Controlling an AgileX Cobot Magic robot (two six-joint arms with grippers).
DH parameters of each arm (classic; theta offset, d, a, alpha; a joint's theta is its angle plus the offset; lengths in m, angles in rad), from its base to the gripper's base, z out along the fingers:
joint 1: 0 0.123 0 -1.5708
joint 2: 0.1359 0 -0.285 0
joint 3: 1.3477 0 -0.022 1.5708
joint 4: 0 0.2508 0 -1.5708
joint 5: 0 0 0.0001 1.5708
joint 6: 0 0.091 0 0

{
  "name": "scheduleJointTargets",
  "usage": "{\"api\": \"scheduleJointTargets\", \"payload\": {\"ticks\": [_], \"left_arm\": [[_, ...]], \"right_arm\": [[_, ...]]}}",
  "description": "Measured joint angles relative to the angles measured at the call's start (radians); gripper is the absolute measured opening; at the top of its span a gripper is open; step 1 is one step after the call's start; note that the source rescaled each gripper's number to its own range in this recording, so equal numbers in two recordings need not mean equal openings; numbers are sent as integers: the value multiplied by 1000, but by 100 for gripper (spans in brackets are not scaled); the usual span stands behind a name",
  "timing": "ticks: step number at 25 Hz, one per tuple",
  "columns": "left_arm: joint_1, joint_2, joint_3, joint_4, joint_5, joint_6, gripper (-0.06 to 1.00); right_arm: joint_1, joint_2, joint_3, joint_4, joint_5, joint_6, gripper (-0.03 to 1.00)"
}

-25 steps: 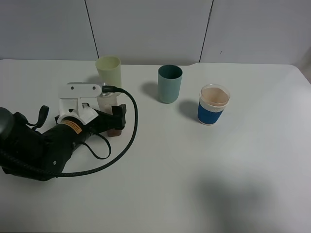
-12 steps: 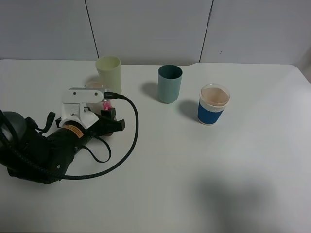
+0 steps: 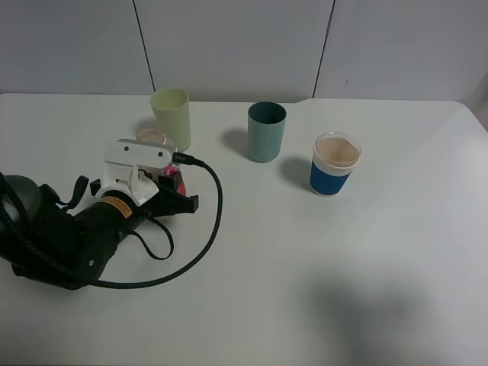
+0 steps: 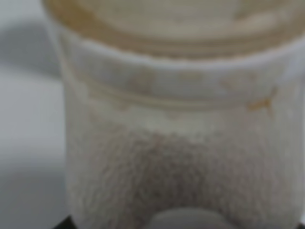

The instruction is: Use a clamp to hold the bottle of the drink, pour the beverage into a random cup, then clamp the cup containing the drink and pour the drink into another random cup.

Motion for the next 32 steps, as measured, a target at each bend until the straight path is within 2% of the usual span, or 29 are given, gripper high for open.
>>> {"api": "scheduleJointTargets", "payload": {"ticks": [7,14,19,26,29,32], "left_arm": [[0,-4,0,-74,10,23,2],[0,-57,0,-263,70,203,2],[-9,-105,-40,-452,132,458,2],[-61,-116,-183,-719,137,985,2],[-70,-116,-239,-781,138,1160,2],[-73,-116,-292,-828,138,1288,2]], "right_arm": [[0,0,0,0,0,0,100],[0,0,0,0,0,0,100],[0,0,0,0,0,0,100],[0,0,0,0,0,0,100],[0,0,0,0,0,0,100],[0,0,0,0,0,0,100]]}}
